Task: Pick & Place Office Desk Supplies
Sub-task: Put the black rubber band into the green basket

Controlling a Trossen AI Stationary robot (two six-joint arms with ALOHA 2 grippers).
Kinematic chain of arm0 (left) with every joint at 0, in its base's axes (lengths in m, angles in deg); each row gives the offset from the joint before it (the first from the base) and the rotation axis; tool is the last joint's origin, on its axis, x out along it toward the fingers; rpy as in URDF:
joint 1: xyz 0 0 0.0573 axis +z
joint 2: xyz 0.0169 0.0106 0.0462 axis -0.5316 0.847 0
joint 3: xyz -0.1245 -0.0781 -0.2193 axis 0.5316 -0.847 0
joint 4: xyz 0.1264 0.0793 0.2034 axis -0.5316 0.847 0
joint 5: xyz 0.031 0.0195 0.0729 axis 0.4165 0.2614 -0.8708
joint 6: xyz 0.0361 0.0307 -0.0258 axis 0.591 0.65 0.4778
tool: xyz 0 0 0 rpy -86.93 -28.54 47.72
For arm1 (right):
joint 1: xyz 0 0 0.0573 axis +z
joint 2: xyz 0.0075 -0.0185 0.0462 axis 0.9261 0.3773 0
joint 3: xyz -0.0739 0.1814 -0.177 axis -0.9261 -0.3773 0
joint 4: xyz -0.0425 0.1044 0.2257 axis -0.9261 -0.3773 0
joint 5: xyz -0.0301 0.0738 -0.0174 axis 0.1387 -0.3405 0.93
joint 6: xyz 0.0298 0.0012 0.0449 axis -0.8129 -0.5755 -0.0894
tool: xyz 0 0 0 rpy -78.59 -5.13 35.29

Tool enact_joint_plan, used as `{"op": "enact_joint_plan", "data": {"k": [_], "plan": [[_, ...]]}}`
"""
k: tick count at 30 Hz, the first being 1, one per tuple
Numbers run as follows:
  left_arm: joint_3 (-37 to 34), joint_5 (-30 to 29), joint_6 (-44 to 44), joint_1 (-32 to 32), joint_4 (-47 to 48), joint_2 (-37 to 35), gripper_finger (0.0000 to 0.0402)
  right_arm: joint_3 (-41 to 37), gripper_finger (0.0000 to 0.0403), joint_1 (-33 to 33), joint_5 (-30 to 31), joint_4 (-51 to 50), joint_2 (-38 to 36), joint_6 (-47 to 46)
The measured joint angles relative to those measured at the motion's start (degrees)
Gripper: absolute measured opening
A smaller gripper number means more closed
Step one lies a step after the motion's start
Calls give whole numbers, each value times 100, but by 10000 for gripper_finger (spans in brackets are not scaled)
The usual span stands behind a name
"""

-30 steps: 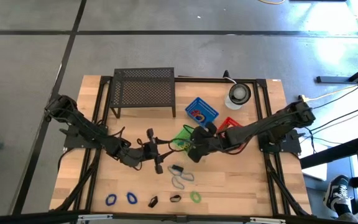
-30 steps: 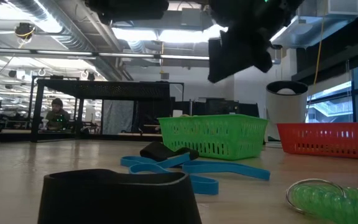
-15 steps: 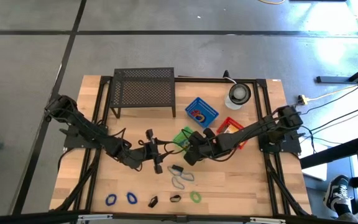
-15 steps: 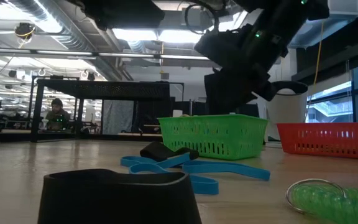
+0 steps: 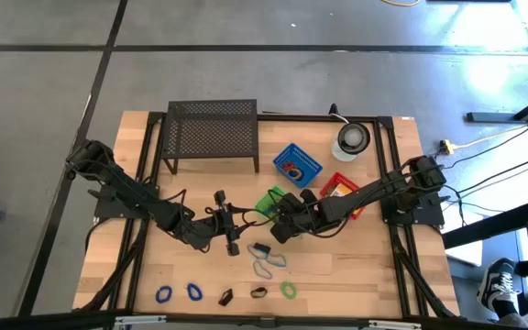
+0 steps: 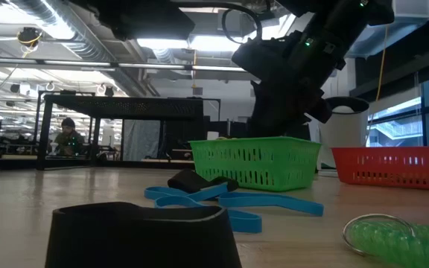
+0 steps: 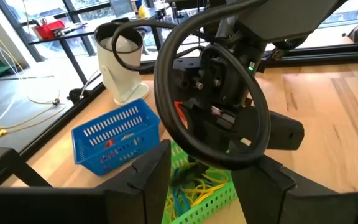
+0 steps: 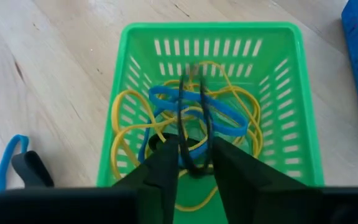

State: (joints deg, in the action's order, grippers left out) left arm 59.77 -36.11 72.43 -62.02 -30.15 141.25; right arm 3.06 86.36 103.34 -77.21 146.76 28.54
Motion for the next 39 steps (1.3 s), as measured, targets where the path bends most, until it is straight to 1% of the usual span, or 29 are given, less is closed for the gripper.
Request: {"op": "enact_joint_plan", "data": {"k": [6,9,11,13,16,19,25,28,34,39], "plan": [[0,19,-9,0,19,0,158,0,141,0,-3,-4,0,37],[0,181,-14,0,22,0,159,0,158,0,-117,-4,0,193],[0,316,-143,0,67,0,159,0,167,0,-209,-4,-4,305],[0,356,-491,0,236,0,159,0,173,-5,-283,-10,-35,327],[0,584,-1059,2,771,0,159,-2,175,-11,-301,-11,-120,348],[0,980,-1460,2,1204,0,159,0,172,-13,-299,-19,-222,515],[0,1962,-1637,101,1532,39,160,-1,167,-17,-195,10,-402,625],[0,2292,-1687,157,1535,179,160,0,167,-20,-175,127,-422,580],[0,2406,-1797,155,1562,431,160,-2,167,17,-638,596,-422,561],[-2,2388,-1960,156,1996,393,160,-2,164,183,-684,1239,-388,616]]}}
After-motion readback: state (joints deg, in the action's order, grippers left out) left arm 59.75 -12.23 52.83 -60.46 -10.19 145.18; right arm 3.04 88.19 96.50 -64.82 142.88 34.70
